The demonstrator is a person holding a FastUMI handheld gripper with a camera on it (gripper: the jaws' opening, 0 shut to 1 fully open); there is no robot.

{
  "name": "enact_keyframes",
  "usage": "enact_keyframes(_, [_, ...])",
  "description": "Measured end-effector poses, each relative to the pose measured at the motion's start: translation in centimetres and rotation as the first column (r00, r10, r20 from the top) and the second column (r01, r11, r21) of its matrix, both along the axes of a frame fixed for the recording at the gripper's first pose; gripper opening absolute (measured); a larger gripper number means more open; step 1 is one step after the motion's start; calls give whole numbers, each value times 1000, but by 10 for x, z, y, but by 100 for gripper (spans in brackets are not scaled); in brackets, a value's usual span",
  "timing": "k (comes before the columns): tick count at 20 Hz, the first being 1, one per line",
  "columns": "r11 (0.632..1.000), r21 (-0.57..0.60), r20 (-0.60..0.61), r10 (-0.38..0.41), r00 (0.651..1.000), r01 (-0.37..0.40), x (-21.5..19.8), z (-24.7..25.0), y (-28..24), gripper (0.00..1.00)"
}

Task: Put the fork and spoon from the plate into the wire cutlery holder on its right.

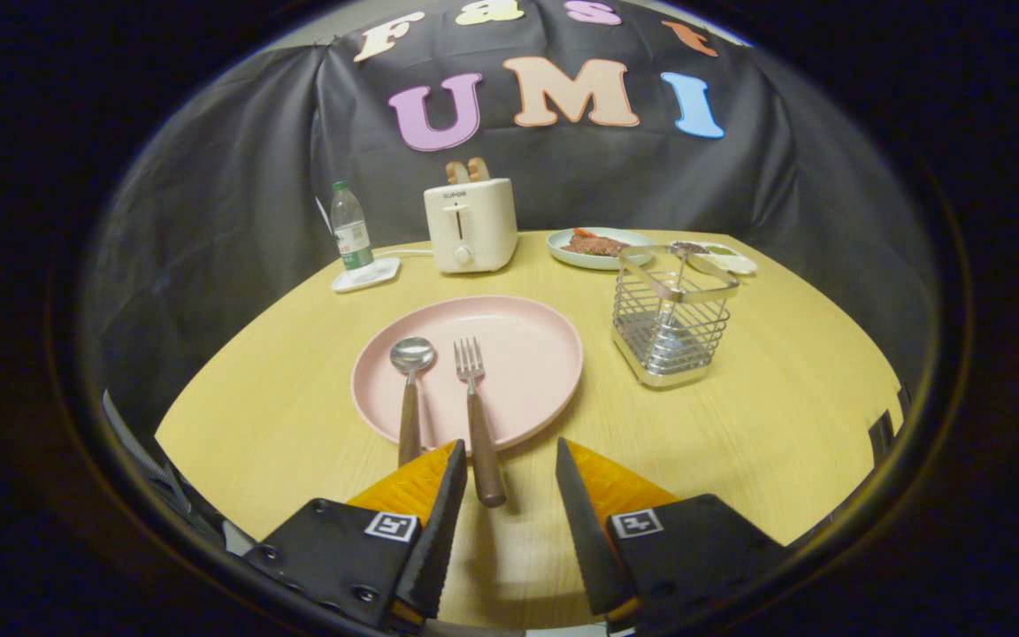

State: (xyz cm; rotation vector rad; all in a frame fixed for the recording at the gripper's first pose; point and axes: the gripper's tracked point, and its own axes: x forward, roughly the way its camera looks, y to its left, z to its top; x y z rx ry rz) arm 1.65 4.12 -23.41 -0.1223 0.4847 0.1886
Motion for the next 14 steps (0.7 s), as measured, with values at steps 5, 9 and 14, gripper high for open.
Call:
enact_keyframes(5, [1000,15,-73,14,997,-13,-5,-7,7,39])
enact_keyframes(9, [1000,-9,-85,-14,996,13,-1,-8,9,14])
enact_keyframes(14, [1000,1,-82,-11,997,11,-7,-2,7,5])
